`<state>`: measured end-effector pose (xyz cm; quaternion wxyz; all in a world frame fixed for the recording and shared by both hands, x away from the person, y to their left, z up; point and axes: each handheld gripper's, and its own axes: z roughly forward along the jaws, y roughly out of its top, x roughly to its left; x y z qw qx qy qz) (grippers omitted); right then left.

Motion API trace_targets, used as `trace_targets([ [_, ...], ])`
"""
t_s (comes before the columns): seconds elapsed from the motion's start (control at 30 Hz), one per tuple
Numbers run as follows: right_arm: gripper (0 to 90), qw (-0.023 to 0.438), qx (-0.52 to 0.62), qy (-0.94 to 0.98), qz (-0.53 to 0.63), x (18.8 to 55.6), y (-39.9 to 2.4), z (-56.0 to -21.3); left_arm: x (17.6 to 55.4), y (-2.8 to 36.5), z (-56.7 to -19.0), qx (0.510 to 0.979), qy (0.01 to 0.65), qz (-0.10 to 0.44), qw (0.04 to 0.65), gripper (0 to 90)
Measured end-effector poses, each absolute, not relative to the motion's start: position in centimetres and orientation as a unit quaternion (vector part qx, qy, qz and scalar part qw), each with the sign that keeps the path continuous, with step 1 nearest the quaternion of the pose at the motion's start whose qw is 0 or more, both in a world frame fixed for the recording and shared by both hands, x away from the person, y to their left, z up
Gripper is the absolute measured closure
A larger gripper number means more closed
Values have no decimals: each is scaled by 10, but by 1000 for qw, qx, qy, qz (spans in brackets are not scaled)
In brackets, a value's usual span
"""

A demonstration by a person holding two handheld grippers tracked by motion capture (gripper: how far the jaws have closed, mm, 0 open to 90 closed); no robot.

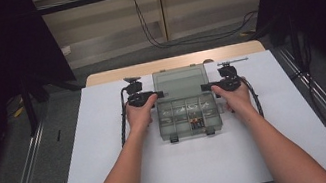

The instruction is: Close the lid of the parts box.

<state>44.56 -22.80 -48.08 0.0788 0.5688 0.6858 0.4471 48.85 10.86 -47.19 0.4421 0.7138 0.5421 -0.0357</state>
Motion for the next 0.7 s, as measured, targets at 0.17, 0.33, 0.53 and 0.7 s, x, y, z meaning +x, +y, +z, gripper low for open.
trace_targets([
  [0.17, 815, 108, 554, 689, 455, 439, -232, -468, 484, 114, -464, 711, 528, -22, 464, 737],
  [0.33, 853, 157, 534, 709, 433, 430, -227, -459, 480, 115, -459, 712, 518, -17, 474, 730],
  [0.53, 865, 170, 529, 700, 448, 423, -227, -461, 479, 117, -451, 706, 516, 2, 485, 741],
  [0.7, 866, 183, 521, 700, 452, 418, -226, -461, 480, 122, -441, 695, 515, 14, 502, 779],
])
